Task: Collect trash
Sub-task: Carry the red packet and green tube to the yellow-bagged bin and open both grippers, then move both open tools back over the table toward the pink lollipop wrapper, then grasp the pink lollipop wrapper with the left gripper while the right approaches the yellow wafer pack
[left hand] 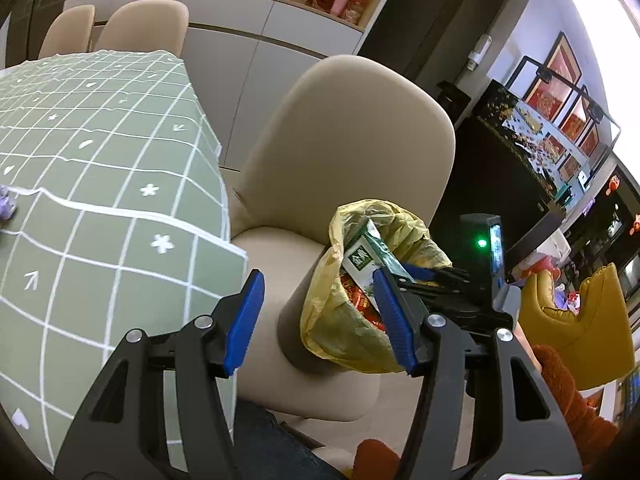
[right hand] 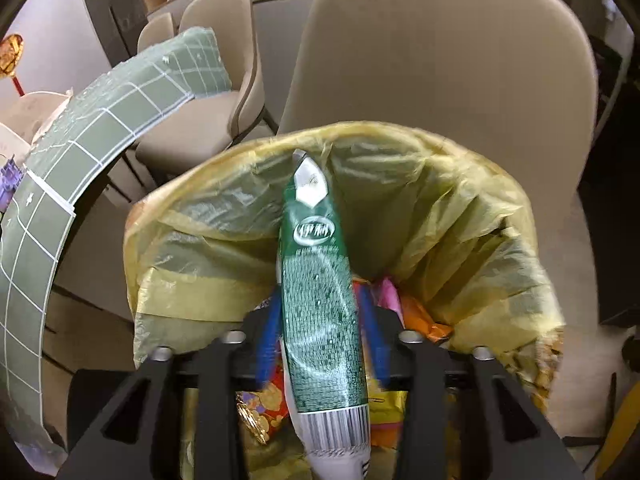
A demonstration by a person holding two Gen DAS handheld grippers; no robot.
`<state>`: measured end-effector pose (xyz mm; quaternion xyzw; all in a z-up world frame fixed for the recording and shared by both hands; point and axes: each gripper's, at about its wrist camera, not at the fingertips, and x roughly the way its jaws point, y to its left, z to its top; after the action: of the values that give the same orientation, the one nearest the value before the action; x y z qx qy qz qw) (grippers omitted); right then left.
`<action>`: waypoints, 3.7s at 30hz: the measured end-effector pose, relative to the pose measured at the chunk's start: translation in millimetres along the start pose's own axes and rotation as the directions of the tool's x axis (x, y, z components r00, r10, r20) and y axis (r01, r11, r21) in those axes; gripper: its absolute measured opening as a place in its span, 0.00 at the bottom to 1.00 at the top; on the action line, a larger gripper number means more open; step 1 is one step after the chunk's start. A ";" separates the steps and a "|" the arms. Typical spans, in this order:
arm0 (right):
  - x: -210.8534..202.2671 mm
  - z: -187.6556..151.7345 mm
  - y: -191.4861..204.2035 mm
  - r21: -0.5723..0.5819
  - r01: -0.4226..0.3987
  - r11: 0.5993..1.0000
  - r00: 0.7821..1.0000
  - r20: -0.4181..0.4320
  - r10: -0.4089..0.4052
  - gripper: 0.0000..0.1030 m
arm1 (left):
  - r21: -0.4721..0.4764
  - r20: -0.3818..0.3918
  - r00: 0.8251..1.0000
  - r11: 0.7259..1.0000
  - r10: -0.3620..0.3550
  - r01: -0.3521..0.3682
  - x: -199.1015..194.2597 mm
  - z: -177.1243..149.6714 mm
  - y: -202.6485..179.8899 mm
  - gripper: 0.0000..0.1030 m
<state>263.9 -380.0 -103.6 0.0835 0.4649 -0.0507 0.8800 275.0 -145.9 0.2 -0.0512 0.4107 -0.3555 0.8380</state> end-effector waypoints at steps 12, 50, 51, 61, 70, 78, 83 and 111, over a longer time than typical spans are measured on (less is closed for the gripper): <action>-94.8 -0.1 36.1 -0.054 -0.034 0.998 0.974 0.222 0.045 0.54 | -0.014 0.095 0.991 0.995 0.095 -0.094 -77.2 -15.2 36.6 0.54; -121.8 -32.2 299.4 -0.477 -0.317 0.819 0.893 0.142 0.428 0.54 | -0.390 0.015 0.978 0.902 0.210 -0.188 -213.7 -115.6 182.6 0.54; -120.2 -32.9 297.9 -0.474 -0.321 0.820 0.892 0.139 0.430 0.54 | -0.407 0.005 0.979 0.895 0.202 -0.183 -207.2 -112.3 183.7 0.54; -108.1 -39.5 289.7 -0.458 -0.338 0.822 0.887 0.136 0.440 0.54 | -0.384 0.013 0.944 0.873 0.330 -0.300 -177.2 -83.6 181.6 0.49; -106.8 -36.8 316.4 -0.465 -0.396 0.792 0.863 0.107 0.494 0.54 | -0.335 0.006 0.911 0.859 0.412 -0.386 -205.7 -101.6 207.0 0.32; -107.4 -39.7 375.3 -0.571 -0.383 0.726 0.859 0.069 0.508 0.54 | -0.332 0.028 0.914 0.866 0.404 -0.373 -231.9 -116.8 214.3 0.49; -88.3 -39.7 381.5 -0.608 -0.322 0.725 0.902 0.036 0.431 0.54 | -0.262 0.047 0.917 0.890 0.397 -0.372 -239.0 -123.7 200.8 0.52; -115.7 -50.8 346.3 -0.607 -0.354 0.712 0.859 0.091 0.504 0.55 | -0.305 0.079 0.887 0.858 0.455 -0.413 -231.9 -119.0 205.0 0.47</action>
<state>215.4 -29.1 -1.5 -0.0840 0.3111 0.2879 0.9018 207.2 178.7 -4.3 -0.1012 0.3942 -0.0905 0.9089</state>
